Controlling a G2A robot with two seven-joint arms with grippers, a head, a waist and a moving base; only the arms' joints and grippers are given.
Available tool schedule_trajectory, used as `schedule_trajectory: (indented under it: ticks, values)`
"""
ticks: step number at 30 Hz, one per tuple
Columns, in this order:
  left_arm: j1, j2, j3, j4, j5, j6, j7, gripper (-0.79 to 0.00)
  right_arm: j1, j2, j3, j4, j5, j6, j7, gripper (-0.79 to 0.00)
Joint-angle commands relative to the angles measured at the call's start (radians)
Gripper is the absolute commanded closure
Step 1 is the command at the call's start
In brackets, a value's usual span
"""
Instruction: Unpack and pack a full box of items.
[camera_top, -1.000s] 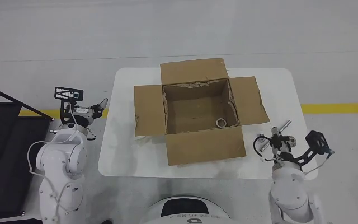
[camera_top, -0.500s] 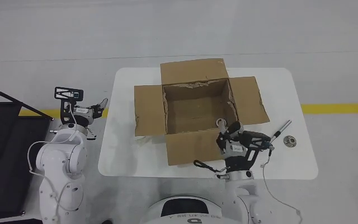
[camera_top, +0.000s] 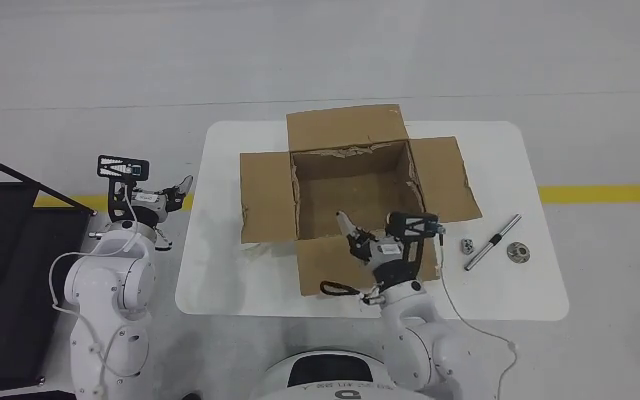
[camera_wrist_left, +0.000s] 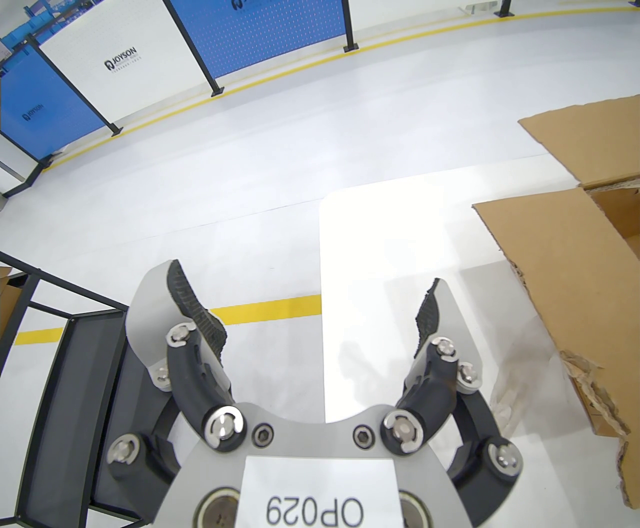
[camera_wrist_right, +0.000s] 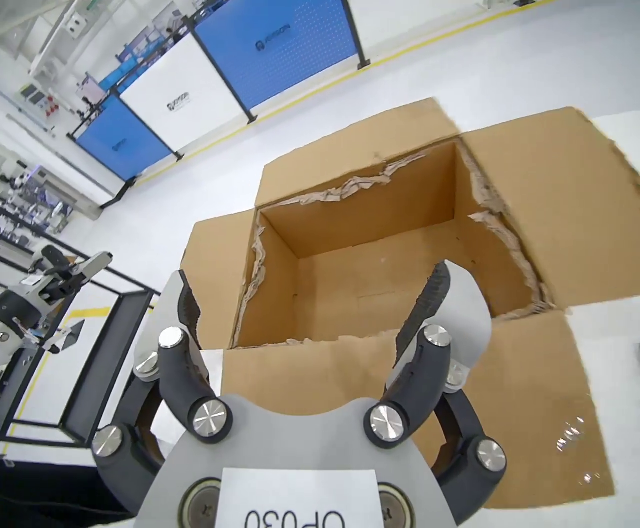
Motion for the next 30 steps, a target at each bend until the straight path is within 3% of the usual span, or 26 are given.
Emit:
schedule_trajectory:
  ticks: [1, 5, 10, 15, 22, 30]
  values:
    - [0.0, 0.0, 0.0, 0.0, 0.0, 0.0, 0.0, -0.785, 0.142, -0.007, 0.0, 0.063, 0.06, -0.006, 0.197, -0.785]
    - [0.0, 0.0, 0.0, 0.0, 0.0, 0.0, 0.0, -0.785, 0.427, -0.026, 0.01, 0.277, 0.169, 0.024, 0.495, -0.785]
    - [0.0, 0.0, 0.0, 0.0, 0.0, 0.0, 0.0, -0.785, 0.606, -0.041, 0.045, 0.474, 0.303, 0.079, 0.582, -0.785]
    - [0.0, 0.0, 0.0, 0.0, 0.0, 0.0, 0.0, -0.785, 0.654, -0.034, 0.092, 0.552, 0.276, 0.117, 0.635, -0.785]
    - [0.0, 0.0, 0.0, 0.0, 0.0, 0.0, 0.0, -0.785, 0.605, -0.008, 0.18, 0.542, 0.19, 0.124, 0.75, -0.785]
    - [0.0, 0.0, 0.0, 0.0, 0.0, 0.0, 0.0, -0.785, 0.595, 0.001, 0.216, 0.551, 0.183, 0.124, 0.782, -0.785]
